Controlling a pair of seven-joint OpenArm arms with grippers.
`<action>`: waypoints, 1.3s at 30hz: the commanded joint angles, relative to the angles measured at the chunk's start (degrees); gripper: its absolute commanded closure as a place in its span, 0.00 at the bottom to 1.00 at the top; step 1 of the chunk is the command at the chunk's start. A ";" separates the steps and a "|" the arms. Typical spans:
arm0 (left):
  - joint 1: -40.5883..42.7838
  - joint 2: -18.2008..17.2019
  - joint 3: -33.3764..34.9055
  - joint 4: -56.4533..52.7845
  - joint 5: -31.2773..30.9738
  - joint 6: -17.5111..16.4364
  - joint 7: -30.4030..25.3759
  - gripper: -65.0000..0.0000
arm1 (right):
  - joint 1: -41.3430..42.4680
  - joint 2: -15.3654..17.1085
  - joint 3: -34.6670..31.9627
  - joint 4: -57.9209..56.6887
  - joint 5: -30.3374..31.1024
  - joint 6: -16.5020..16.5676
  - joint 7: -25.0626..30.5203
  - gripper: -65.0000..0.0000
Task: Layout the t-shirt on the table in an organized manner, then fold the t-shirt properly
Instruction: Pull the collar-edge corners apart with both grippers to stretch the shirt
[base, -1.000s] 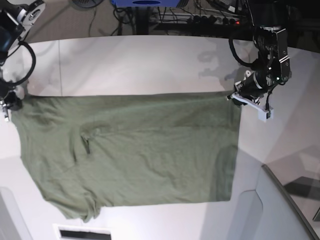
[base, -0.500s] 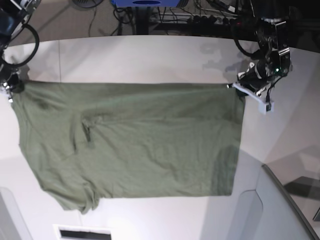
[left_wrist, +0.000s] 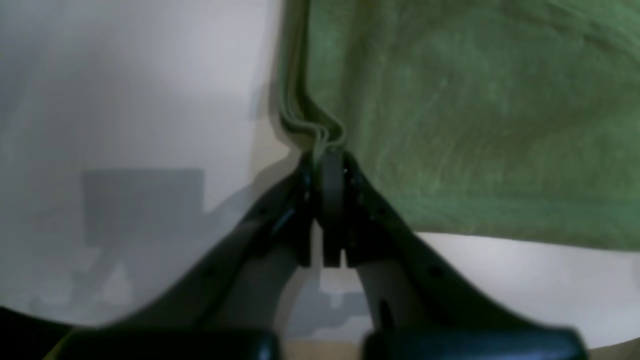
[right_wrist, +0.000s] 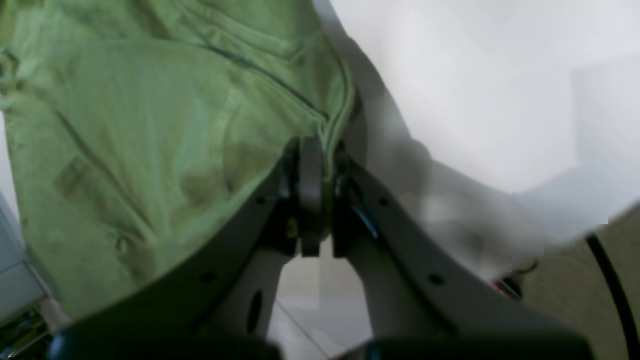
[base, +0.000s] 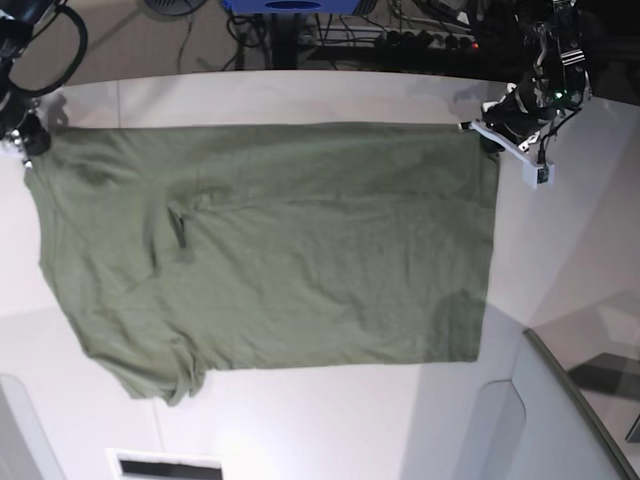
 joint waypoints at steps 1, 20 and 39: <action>0.43 -0.62 -1.05 1.47 -0.25 0.34 -0.56 1.00 | -0.31 0.69 0.26 1.70 0.57 0.40 0.42 1.00; 6.85 -0.54 -1.57 5.69 -0.25 0.42 -0.56 1.00 | -7.17 -0.71 0.26 5.21 0.74 0.40 0.33 1.00; 8.96 -0.36 -1.57 7.27 -0.25 0.42 -0.56 1.00 | -7.35 -0.45 0.26 5.21 0.39 0.40 0.69 1.00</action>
